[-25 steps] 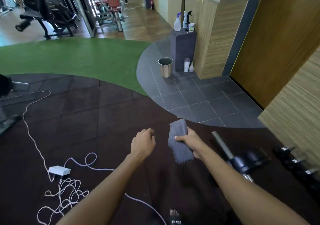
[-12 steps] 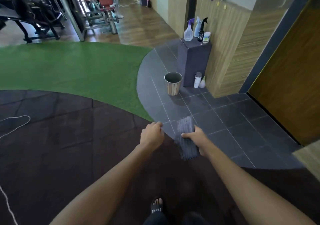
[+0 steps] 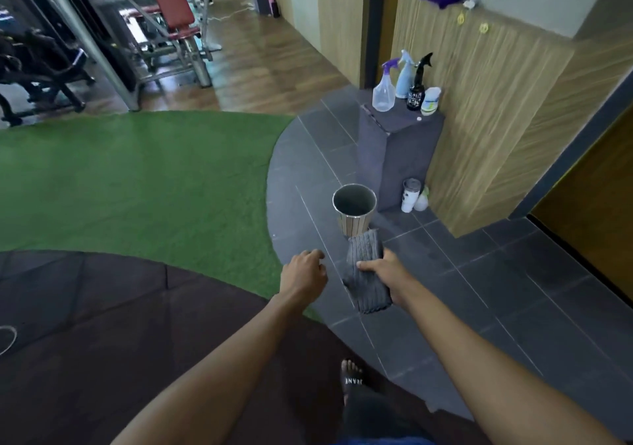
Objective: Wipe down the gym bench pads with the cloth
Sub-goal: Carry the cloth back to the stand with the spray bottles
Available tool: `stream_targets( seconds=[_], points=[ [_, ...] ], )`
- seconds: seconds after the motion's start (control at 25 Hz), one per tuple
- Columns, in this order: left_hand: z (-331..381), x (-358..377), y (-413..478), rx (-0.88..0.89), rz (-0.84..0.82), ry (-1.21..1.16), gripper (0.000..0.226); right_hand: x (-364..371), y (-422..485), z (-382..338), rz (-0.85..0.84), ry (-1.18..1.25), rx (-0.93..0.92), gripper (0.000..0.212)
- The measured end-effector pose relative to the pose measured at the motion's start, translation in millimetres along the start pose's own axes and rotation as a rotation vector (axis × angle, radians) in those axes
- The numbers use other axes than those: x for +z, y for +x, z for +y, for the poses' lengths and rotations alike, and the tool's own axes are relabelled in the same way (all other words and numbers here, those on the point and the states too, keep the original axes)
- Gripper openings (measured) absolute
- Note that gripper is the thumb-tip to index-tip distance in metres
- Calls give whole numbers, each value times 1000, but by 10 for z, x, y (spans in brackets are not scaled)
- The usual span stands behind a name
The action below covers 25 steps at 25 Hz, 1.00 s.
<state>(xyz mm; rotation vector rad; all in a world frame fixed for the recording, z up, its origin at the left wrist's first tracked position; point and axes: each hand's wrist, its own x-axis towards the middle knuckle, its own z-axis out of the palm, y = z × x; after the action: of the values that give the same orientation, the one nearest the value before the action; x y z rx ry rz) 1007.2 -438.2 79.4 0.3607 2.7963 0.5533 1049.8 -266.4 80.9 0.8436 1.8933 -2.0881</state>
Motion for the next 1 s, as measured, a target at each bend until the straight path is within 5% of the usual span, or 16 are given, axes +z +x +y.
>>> stream_targets(
  seconds=[0.36,0.56,0.84,1.0],
  points=[
    [-422,-965,3173,69,-32,22,37,611,2571,-1566,92,61,50,38],
    [-616,-1195,5112,301,-148,148,33,948,3922,-2116,178,379,126,35],
    [-199,-1506,7114,557,-313,247,32,910,5140,-2780,384,812,121,40],
    [257,-1265,8093,676,-375,268,26,611,5981,-3089,486,858,92,40]
  ],
)
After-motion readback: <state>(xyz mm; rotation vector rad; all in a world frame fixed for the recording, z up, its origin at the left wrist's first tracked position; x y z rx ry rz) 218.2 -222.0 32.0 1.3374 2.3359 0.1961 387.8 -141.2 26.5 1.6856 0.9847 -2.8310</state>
